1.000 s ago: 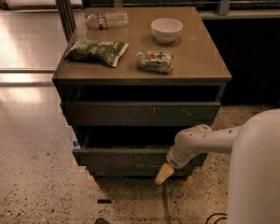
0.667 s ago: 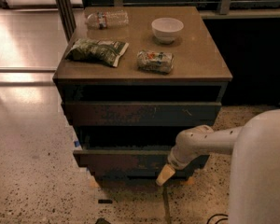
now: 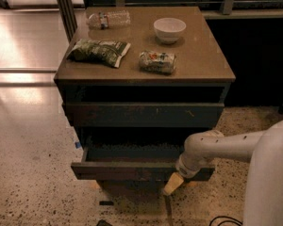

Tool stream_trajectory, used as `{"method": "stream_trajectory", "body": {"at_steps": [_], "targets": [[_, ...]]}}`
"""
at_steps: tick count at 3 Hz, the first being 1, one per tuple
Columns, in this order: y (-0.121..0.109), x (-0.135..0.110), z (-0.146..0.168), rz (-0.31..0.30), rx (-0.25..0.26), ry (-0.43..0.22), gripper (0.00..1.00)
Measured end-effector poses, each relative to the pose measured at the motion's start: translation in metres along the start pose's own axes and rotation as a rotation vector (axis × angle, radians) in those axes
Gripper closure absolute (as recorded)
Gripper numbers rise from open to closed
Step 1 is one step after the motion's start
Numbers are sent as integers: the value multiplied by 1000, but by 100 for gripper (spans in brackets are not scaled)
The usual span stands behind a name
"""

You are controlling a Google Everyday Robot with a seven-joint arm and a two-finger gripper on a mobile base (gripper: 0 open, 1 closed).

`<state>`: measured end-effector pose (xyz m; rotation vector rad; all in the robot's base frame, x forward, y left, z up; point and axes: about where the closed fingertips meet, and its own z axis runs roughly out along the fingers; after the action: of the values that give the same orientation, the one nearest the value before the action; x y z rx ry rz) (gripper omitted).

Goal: Open middle drawer

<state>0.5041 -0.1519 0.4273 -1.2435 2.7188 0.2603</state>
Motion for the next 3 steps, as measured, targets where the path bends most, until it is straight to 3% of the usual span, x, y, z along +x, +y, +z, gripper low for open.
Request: {"method": "stream_trajectory", "body": {"at_steps": [1, 2, 3], "targets": [[0, 0, 0, 0, 0, 0, 0], [-2, -1, 6, -10, -36, 13, 0], [4, 9, 24, 1, -150, 33, 0]]}}
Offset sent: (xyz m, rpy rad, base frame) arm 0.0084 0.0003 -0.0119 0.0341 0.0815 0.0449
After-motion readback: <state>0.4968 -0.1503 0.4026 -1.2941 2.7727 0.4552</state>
